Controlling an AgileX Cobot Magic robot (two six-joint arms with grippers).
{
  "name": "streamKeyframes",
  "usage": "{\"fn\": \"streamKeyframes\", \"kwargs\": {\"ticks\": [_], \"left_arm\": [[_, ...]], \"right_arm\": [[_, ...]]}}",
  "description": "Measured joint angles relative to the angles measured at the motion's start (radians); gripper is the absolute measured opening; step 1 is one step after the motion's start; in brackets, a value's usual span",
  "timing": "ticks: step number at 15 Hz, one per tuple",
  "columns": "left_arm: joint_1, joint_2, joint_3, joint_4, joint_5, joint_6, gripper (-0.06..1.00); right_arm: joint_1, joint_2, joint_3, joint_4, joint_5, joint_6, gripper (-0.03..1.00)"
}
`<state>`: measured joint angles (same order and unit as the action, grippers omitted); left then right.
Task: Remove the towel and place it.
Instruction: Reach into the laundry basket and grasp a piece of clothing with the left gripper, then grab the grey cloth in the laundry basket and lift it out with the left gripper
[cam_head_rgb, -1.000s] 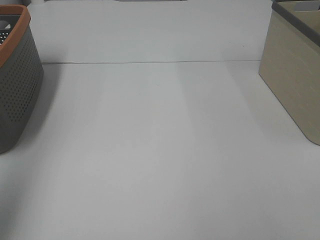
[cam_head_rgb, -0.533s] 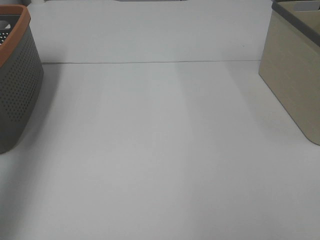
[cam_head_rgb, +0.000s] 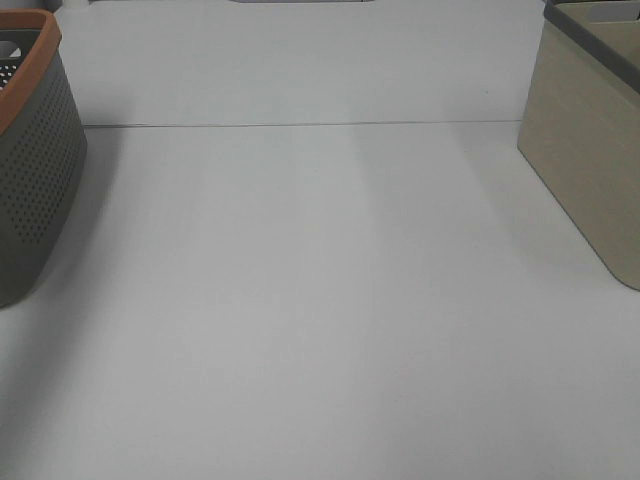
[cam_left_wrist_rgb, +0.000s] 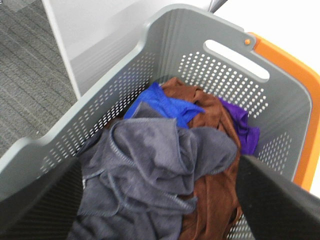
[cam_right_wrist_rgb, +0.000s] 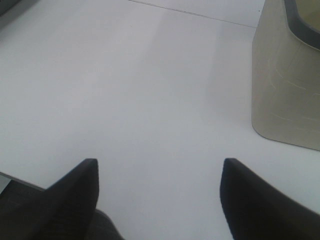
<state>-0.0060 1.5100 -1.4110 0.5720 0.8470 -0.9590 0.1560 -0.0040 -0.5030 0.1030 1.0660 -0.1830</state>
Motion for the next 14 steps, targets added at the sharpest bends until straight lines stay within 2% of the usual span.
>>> {"fn": "streamKeyframes", "kwargs": {"ticks": [3, 6, 10, 14], "left_arm": [[0.0, 0.088, -0.003, 0.056, -0.054, -0.146, 0.78], [0.01, 0.257, -0.056, 0.147, -0.109, -0.288, 0.78], [0.033, 0.378, -0.136, 0.143, -0.135, -0.303, 0.78], [0.085, 0.487, -0.173, 0.101, -0.161, -0.312, 0.75]], "right_arm": [[0.0, 0.0, 0.0, 0.0, 0.0, 0.0, 0.68], [0.0, 0.0, 0.0, 0.0, 0.0, 0.003, 0.68], [0.0, 0.0, 0.0, 0.0, -0.003, 0.021, 0.68], [0.0, 0.0, 0.0, 0.0, -0.003, 0.026, 0.68]]}}
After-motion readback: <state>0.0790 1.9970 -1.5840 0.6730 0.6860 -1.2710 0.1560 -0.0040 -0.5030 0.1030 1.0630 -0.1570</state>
